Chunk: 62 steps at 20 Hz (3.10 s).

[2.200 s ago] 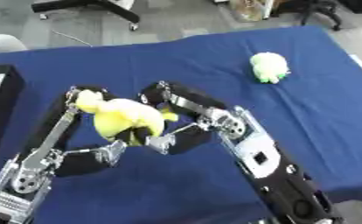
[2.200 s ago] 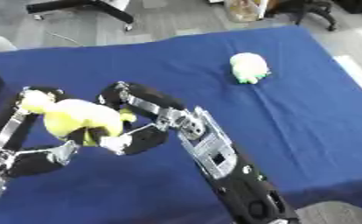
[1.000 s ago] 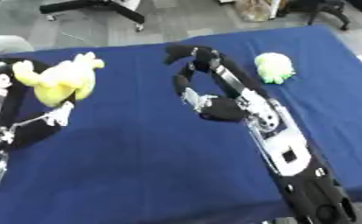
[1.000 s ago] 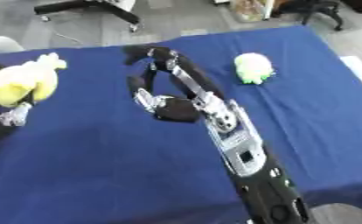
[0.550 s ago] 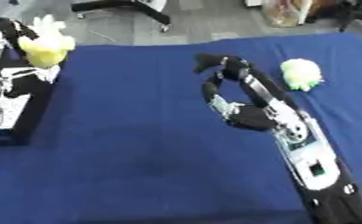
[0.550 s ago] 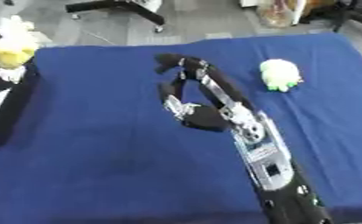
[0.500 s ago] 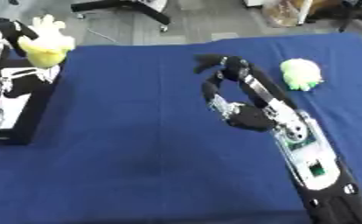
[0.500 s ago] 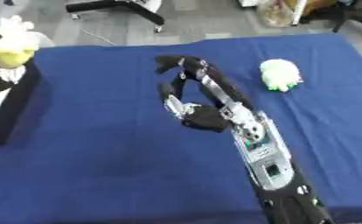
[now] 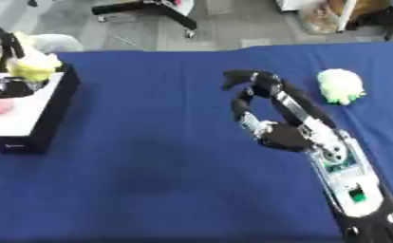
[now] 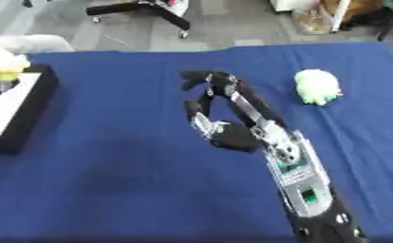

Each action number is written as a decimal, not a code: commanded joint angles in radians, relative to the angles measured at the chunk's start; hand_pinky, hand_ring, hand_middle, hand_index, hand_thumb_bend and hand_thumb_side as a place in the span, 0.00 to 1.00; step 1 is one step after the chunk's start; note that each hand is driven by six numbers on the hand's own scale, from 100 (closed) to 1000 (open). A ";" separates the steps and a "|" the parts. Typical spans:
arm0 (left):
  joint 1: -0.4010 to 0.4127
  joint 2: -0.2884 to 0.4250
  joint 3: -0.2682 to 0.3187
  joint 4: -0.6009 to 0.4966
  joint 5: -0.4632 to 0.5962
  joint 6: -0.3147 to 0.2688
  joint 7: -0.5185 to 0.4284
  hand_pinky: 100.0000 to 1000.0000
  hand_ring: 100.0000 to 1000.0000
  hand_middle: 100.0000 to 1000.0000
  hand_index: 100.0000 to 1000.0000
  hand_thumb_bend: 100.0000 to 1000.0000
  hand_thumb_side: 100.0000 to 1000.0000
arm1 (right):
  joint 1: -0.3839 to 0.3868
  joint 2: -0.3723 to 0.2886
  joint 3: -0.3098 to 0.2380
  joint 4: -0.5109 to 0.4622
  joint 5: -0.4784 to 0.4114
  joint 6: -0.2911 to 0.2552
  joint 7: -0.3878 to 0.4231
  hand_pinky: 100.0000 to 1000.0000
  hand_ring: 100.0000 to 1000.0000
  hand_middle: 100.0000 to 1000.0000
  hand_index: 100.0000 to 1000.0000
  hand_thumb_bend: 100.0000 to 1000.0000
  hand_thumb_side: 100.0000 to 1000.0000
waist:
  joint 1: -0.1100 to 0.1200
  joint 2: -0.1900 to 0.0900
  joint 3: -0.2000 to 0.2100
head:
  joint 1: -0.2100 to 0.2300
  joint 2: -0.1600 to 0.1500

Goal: Pick up the objects with one hand, pass them to the other hand, and then place them into the box on the other side of the table.

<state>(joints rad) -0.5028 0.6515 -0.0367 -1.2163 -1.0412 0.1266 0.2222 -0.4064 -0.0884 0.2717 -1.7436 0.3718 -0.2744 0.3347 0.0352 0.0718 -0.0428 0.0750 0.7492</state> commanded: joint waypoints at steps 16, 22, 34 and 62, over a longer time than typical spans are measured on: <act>-0.016 0.058 0.054 0.100 -0.167 0.115 -0.166 0.84 0.82 0.86 0.93 1.00 0.59 | -0.013 -0.016 0.002 -0.001 -0.008 -0.004 0.015 0.61 0.33 0.66 0.87 0.00 0.65 | 0.001 -0.021 0.003 | 0.055 -0.034; 0.029 0.040 0.085 -0.082 0.015 0.134 -0.074 0.80 0.74 0.79 0.89 0.49 0.48 | -0.026 -0.028 -0.014 0.004 -0.001 -0.002 0.008 0.62 0.33 0.66 0.87 0.00 0.64 | -0.001 -0.021 0.008 | -0.004 -0.031; 0.227 -0.183 -0.034 -0.532 0.898 -0.211 0.053 0.71 0.57 0.64 0.80 0.02 0.77 | -0.241 -0.198 -0.160 0.347 0.106 0.088 -0.194 0.60 0.30 0.64 0.85 0.00 0.54 | -0.015 -0.020 0.046 | -0.388 -0.013; 0.281 -0.295 -0.111 -0.561 1.006 -0.268 -0.100 0.70 0.55 0.63 0.81 0.06 0.82 | -0.420 -0.398 -0.340 0.969 0.663 0.250 -0.370 0.75 0.63 0.86 0.93 0.00 0.41 | -0.032 -0.020 0.070 | -0.536 0.005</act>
<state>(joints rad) -0.2142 0.3497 -0.1520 -1.7686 -0.0309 -0.1399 0.1233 -0.8044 -0.4467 -0.0552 -0.7687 1.0013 -0.0372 -0.0115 0.0038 0.0680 0.0280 -0.4586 0.7546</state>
